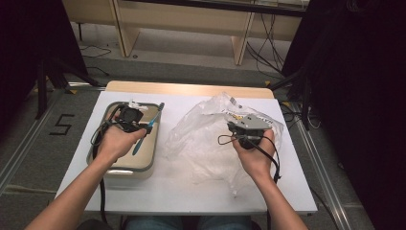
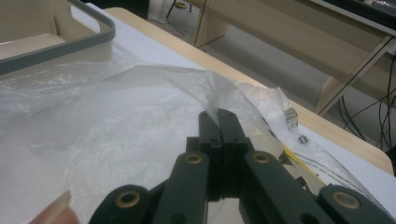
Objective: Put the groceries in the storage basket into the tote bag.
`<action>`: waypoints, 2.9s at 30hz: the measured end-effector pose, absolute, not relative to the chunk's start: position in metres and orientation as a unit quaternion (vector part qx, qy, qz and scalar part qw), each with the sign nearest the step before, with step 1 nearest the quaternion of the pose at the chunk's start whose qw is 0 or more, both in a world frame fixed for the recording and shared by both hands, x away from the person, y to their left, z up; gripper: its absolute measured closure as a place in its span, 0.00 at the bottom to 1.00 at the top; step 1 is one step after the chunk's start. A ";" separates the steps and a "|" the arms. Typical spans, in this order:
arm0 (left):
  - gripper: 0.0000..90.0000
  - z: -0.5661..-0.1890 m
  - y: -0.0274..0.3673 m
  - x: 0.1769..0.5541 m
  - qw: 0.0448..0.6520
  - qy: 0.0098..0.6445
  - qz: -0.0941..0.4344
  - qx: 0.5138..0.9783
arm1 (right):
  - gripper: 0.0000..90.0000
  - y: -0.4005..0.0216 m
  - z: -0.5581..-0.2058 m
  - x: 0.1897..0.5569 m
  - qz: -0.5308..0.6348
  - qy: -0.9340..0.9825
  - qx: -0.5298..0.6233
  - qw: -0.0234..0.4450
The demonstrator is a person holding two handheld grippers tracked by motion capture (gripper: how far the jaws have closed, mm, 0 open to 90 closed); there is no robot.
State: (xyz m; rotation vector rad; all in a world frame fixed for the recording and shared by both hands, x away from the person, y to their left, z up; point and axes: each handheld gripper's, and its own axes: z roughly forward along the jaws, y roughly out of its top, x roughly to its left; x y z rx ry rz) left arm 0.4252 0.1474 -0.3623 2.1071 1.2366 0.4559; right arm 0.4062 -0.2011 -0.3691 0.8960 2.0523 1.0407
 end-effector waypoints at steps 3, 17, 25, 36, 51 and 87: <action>0.87 -0.361 0.146 0.424 0.323 0.467 0.173 0.804 | 1.00 -0.201 -0.369 0.406 0.399 0.784 0.343 0.330; 0.87 -0.356 0.128 0.413 0.337 0.444 0.162 0.814 | 1.00 -0.201 -0.369 0.406 0.400 0.783 0.343 0.331; 0.87 -0.353 0.116 0.405 0.343 0.427 0.158 0.822 | 1.00 -0.202 -0.369 0.406 0.400 0.783 0.343 0.330; 0.87 -0.353 0.103 0.398 0.347 0.410 0.150 0.830 | 1.00 -0.202 -0.368 0.406 0.401 0.782 0.343 0.331; 0.87 -0.356 0.084 0.388 0.348 0.385 0.142 0.843 | 1.00 -0.202 -0.368 0.406 0.401 0.782 0.343 0.331; 0.87 -0.378 0.036 0.376 0.330 0.342 0.117 0.872 | 1.00 -0.203 -0.367 0.405 0.405 0.781 0.342 0.330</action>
